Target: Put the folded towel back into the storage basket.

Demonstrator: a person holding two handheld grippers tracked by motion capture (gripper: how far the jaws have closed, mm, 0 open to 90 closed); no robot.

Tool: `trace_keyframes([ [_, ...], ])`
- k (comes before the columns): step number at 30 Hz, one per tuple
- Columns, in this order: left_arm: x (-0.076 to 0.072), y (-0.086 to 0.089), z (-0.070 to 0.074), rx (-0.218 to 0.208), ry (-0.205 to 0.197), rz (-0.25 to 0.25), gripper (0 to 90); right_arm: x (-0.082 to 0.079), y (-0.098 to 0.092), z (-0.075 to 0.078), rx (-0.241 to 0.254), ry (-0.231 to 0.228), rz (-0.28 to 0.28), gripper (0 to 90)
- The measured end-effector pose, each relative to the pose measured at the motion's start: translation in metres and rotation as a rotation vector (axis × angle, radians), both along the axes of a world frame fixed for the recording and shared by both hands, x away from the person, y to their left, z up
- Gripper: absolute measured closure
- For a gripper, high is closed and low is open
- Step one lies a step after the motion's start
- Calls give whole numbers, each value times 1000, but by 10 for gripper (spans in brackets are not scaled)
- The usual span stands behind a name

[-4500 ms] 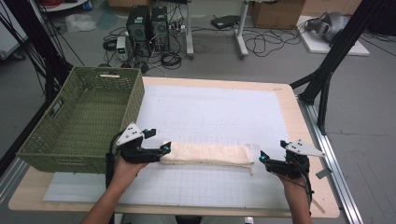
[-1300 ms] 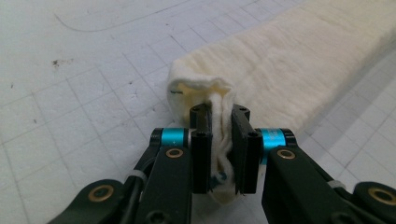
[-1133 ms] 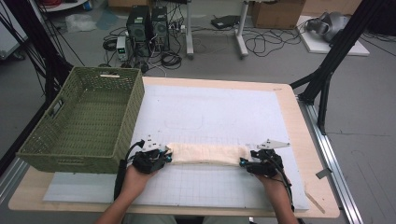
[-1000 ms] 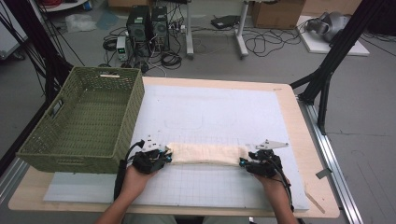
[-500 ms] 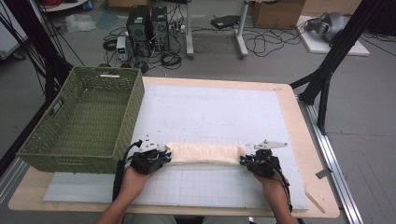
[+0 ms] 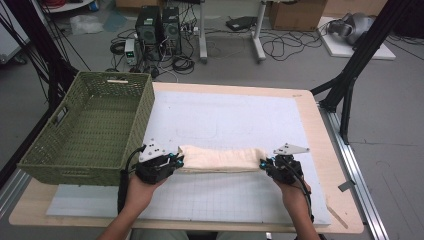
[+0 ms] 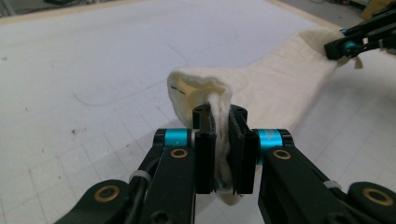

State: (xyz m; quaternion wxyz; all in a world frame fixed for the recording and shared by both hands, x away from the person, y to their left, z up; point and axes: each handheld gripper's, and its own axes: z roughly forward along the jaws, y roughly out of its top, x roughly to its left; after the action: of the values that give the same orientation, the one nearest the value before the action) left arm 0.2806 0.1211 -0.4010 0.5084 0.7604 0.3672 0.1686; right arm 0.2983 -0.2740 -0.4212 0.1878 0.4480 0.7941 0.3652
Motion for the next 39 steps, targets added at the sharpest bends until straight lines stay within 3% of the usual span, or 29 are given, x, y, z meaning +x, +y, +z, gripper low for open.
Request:
trace_keyframes([
  [5, -3, 8, 22, -28, -57, 27, 821, 16, 8, 18, -4, -45, 1, 813],
  [10, -4, 18, 36, -60, -88, 59, 822, 33, 24, 38, -31, -89, 29, 813],
  [18, -9, 39, 59, -97, -142, 115, 822, 55, 48, 62, -34, -146, 64, 813],
  [28, -16, 60, 71, -115, -174, 175, 823, 92, 80, 83, -24, -183, 119, 813],
  [39, -26, 82, 76, -118, -202, 243, 824, 115, 120, 101, -36, -230, 180, 814],
])
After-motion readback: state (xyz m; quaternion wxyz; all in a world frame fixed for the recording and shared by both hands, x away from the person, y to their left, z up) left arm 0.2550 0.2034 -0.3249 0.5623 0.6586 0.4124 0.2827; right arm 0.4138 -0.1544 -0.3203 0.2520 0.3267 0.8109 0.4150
